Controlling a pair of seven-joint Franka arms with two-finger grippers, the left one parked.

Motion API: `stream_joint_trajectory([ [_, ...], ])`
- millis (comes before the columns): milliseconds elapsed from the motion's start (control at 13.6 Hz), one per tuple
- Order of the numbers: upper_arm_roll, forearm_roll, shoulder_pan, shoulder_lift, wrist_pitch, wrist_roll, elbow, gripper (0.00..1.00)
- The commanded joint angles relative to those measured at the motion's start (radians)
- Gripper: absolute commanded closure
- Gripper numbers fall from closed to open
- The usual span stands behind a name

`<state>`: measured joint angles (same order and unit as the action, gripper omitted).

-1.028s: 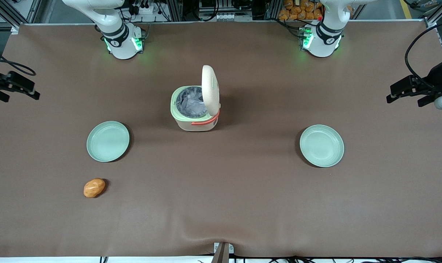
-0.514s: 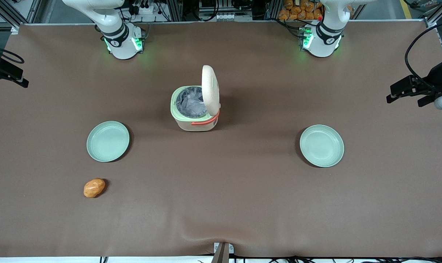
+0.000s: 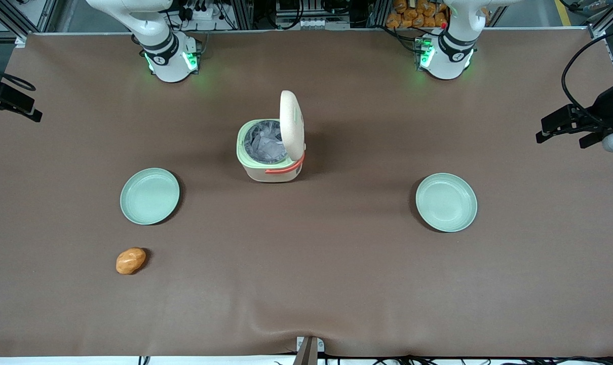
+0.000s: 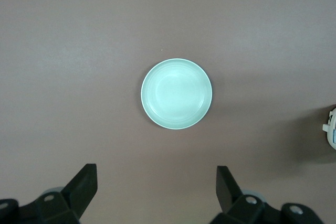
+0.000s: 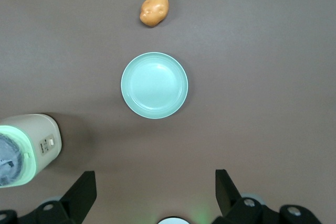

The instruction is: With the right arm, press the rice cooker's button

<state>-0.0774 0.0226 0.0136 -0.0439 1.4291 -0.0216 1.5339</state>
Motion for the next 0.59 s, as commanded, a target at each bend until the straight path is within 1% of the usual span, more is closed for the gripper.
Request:
stream_joint_trajectory([
  [0,0.025,-0.010,0.006,0.009,-0.018,-0.032,-0.021,0.00],
  [514,0.024,-0.006,0.008,0.012,-0.004,-0.017,-0.008,0.00],
])
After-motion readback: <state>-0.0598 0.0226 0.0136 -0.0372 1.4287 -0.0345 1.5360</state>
